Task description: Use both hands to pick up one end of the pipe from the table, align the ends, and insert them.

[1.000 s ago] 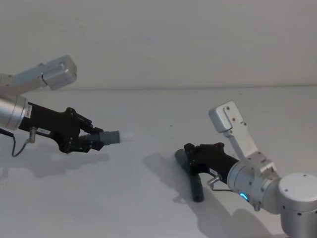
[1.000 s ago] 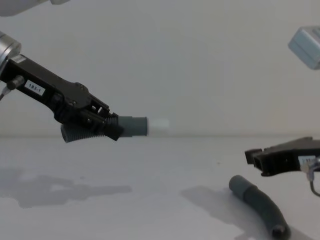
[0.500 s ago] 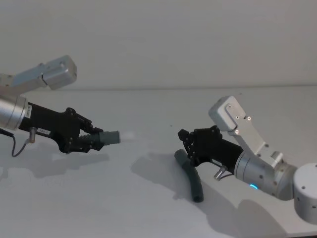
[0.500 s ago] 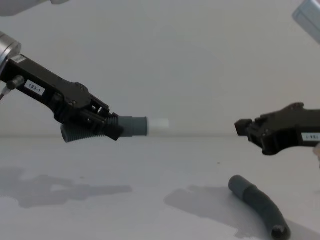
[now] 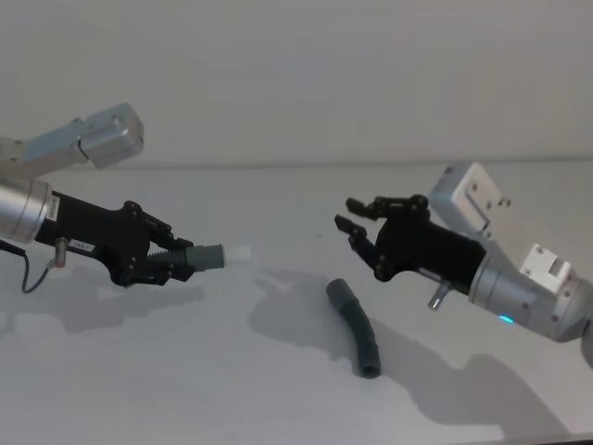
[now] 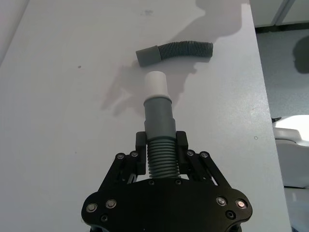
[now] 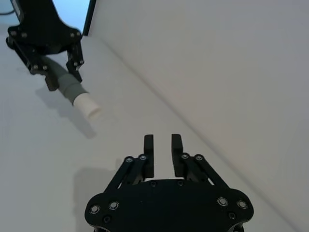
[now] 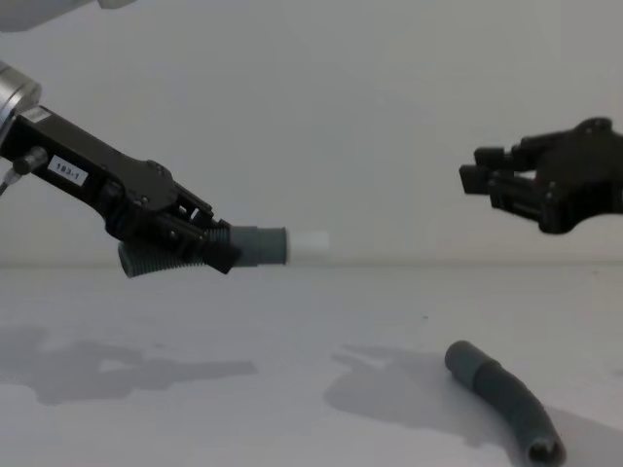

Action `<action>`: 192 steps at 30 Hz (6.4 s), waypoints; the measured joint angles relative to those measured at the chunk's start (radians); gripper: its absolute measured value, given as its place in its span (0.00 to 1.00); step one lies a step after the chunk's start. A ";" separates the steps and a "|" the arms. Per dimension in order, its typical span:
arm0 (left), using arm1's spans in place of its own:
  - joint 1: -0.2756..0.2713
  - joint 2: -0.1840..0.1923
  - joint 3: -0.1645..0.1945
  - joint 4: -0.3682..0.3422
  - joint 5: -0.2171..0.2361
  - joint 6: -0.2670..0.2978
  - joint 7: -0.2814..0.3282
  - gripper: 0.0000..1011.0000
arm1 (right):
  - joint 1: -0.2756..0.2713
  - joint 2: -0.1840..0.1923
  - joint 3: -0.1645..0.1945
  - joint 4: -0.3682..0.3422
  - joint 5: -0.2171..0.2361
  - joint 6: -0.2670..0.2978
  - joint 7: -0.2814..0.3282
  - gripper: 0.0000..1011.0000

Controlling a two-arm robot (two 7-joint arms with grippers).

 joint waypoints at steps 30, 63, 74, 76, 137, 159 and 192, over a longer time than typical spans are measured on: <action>0.000 0.000 0.000 0.000 0.000 0.000 0.000 0.32 | -0.112 0.022 0.114 -0.169 0.186 0.294 -0.135 0.99; 0.000 0.000 0.000 0.000 0.000 0.000 0.000 0.32 | -0.146 -0.023 0.066 -0.238 0.257 0.578 -0.262 0.99; 0.000 0.000 0.000 0.000 0.000 0.000 0.000 0.32 | -0.132 -0.036 0.033 -0.213 0.245 0.620 -0.277 0.99; 0.000 0.000 0.000 0.000 0.000 0.000 0.000 0.32 | -0.131 -0.039 0.028 -0.208 0.240 0.628 -0.280 0.99; 0.000 0.000 0.000 0.000 0.000 0.000 0.000 0.32 | -0.085 -0.139 -0.011 -0.044 0.170 0.694 -0.308 0.99; 0.000 0.000 0.000 0.000 0.000 0.000 0.000 0.32 | -0.074 -0.164 -0.005 -0.010 0.153 0.706 -0.309 0.99; 0.000 0.000 0.000 0.000 0.000 0.000 0.000 0.32 | -0.064 -0.183 0.008 0.001 0.133 0.729 -0.290 0.33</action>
